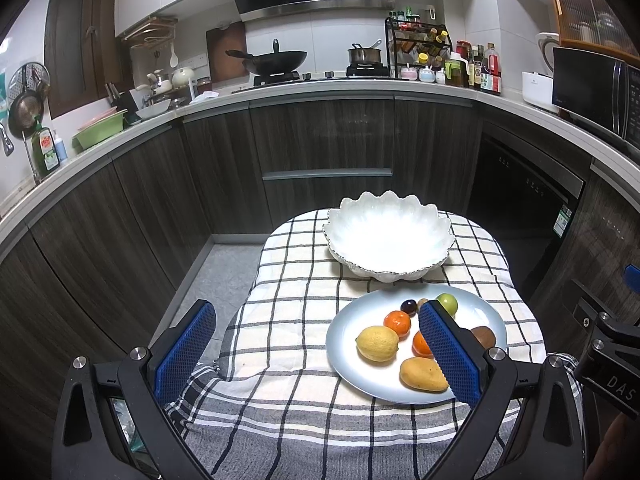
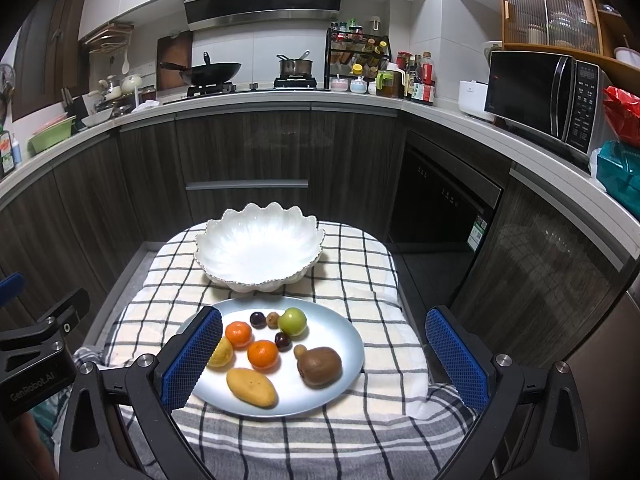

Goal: Organize fruits

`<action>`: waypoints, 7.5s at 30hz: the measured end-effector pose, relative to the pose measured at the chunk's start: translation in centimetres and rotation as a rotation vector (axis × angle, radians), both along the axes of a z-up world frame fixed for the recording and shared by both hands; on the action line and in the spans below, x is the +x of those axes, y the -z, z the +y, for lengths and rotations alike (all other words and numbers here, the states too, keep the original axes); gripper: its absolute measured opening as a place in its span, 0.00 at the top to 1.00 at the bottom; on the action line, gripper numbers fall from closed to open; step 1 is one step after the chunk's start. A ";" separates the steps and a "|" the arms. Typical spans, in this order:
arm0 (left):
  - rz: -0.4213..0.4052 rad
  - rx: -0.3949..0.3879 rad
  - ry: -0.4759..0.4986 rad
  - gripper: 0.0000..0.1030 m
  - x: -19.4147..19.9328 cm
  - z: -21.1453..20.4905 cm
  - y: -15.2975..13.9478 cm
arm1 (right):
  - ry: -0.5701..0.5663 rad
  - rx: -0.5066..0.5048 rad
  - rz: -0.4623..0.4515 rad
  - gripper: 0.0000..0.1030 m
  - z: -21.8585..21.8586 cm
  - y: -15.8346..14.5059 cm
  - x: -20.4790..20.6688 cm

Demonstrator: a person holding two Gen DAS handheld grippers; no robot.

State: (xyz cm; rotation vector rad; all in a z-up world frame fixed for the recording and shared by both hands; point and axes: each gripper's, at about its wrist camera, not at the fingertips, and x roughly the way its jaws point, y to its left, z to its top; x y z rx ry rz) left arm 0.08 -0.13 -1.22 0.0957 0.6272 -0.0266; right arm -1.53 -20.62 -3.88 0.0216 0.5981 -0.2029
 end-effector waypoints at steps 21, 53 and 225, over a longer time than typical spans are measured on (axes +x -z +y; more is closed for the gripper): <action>0.043 0.012 0.028 0.00 0.5 -1.1 1.5 | -0.001 0.001 0.005 0.00 -0.1 0.3 0.6; 0.242 0.078 0.108 0.00 8.3 -4.4 8.8 | 0.010 0.012 0.206 0.00 -2.5 7.9 8.0; 0.409 0.105 0.230 0.34 37.3 -7.8 17.2 | -0.146 0.041 0.411 0.36 -2.7 16.0 38.4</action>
